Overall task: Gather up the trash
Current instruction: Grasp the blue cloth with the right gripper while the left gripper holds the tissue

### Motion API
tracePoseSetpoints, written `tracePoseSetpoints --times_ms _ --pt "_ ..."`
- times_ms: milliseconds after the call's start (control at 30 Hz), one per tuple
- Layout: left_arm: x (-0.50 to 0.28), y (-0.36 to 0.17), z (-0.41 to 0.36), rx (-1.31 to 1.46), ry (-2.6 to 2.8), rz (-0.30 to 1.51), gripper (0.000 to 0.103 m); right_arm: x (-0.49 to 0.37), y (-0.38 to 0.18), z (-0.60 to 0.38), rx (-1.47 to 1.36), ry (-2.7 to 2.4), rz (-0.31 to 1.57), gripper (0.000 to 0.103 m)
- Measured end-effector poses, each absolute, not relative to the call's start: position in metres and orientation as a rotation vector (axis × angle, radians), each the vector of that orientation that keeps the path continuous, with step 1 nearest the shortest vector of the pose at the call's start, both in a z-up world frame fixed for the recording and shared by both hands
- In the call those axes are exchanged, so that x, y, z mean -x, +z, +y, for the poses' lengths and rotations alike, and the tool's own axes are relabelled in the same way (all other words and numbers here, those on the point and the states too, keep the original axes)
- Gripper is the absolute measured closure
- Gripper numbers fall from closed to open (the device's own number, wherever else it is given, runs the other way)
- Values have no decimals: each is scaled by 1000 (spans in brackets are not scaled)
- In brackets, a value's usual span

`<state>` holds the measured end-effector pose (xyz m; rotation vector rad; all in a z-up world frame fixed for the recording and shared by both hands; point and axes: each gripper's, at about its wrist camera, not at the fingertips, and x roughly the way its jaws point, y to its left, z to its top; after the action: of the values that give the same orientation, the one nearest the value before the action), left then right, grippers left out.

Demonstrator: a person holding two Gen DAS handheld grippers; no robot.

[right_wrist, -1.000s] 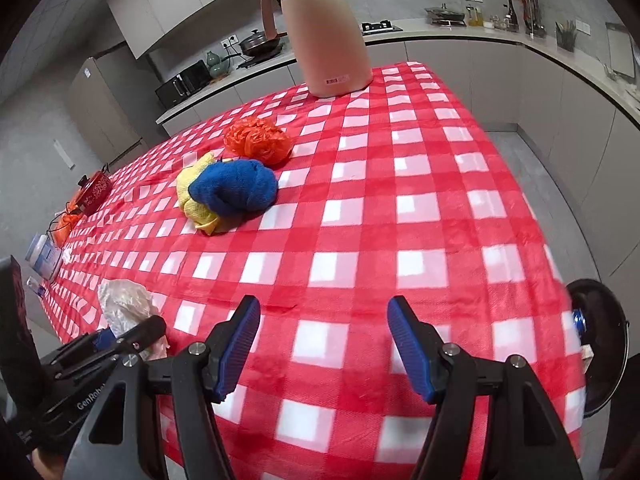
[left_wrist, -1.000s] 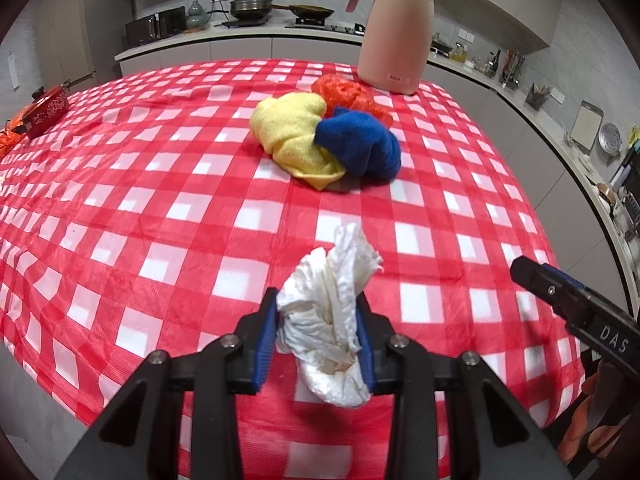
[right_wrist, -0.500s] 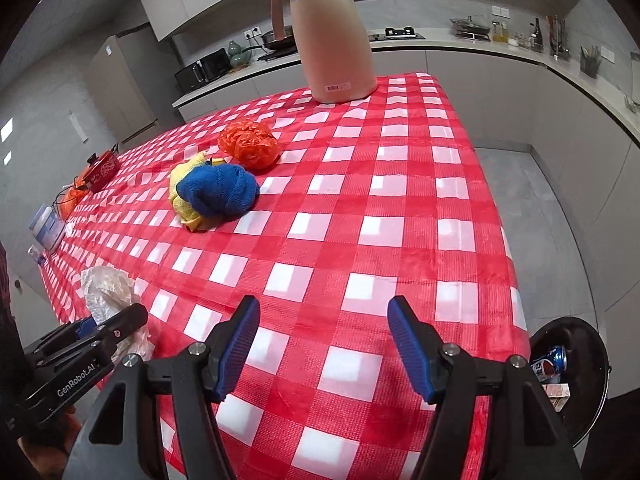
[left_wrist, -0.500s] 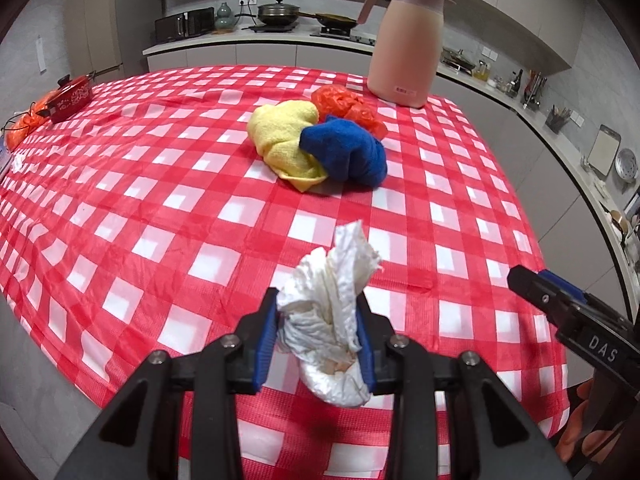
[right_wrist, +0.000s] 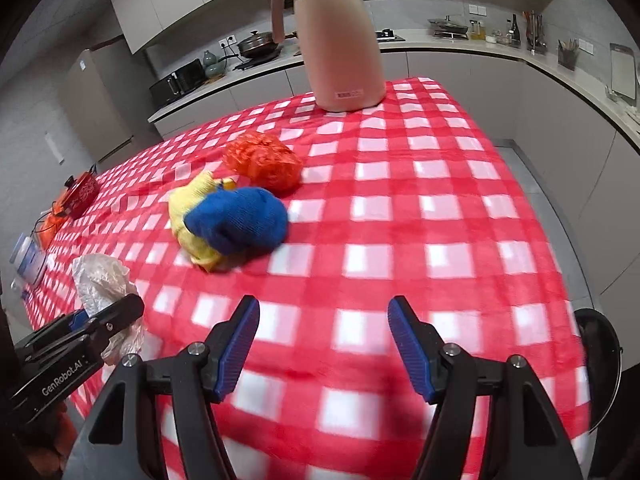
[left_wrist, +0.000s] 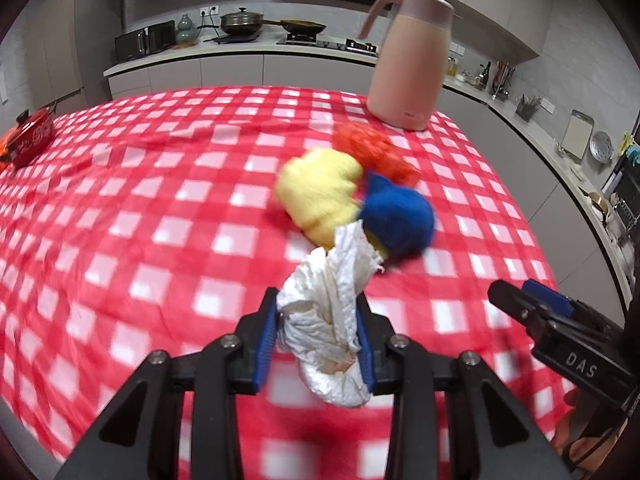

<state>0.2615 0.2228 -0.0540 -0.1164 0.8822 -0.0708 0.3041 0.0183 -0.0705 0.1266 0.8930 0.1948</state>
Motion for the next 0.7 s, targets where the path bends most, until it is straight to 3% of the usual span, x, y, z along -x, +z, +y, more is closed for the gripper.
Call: tracePoseSetpoints --times_ms 233,467,700 --pt "-297 -55 252 106 -93 878 66 -333 -70 60 -148 190 902 31" --pt "-320 -57 261 114 -117 877 66 -370 -70 87 -145 185 900 20" --pt "-334 -62 267 120 -121 891 66 -400 -93 96 -150 167 963 20"
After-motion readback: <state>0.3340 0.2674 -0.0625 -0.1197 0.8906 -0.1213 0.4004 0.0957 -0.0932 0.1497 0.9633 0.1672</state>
